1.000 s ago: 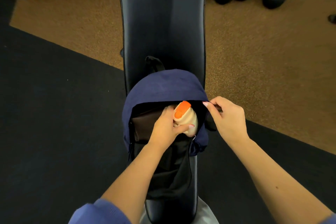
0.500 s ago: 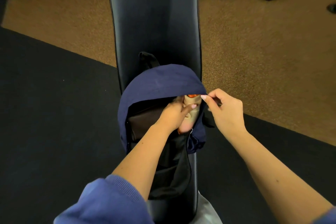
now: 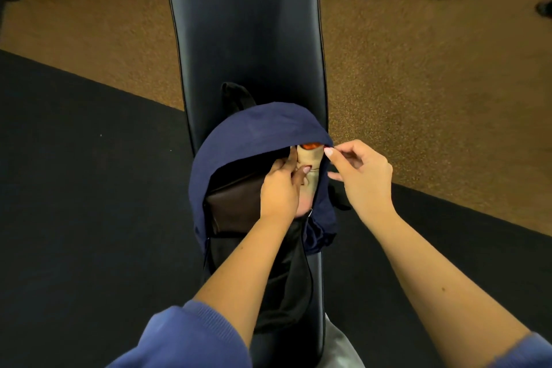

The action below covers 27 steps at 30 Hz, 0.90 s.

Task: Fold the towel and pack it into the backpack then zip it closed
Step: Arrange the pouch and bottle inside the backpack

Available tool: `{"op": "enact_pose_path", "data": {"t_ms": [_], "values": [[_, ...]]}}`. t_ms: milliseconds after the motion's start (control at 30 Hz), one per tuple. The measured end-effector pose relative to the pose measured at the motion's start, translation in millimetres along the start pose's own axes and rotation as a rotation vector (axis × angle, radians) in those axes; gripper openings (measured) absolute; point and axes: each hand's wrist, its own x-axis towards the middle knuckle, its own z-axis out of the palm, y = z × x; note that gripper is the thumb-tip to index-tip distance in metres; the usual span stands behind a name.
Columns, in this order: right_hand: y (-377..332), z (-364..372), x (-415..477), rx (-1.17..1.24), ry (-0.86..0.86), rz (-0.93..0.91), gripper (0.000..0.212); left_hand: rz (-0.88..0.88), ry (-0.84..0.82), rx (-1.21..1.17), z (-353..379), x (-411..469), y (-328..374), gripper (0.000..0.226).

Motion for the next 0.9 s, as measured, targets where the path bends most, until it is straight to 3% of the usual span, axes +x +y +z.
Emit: {"op": "enact_pose_path", "data": {"t_ms": [200, 367, 467, 600, 700, 767, 900], "values": [[0, -2, -5, -0.062, 0.012, -0.015, 0.015, 0.063, -0.036, -0.1, -21, -18, -1, 0.062], [-15, -2, -22, -0.117, 0.124, -0.078, 0.021, -0.008, 0.151, -0.229, -63, -64, -24, 0.031], [-25, 9, -40, -0.049, 0.135, -0.131, 0.022, -0.099, 0.249, -0.227, -85, -88, -43, 0.029], [-24, 46, -57, -0.028, -0.087, -0.122, 0.019, -0.138, 0.303, -0.205, -104, -98, -65, 0.035], [-14, 79, -57, -0.175, -0.329, -0.274, 0.017, -0.127, 0.299, -0.156, -114, -99, -74, 0.037], [-10, 98, -50, -0.352, -0.469, -0.378, 0.026, -0.12, 0.312, -0.133, -118, -100, -77, 0.037], [-5, 137, -35, -0.551, -0.656, -0.398, 0.052, -0.156, 0.319, -0.185, -127, -99, -84, 0.041]]}}
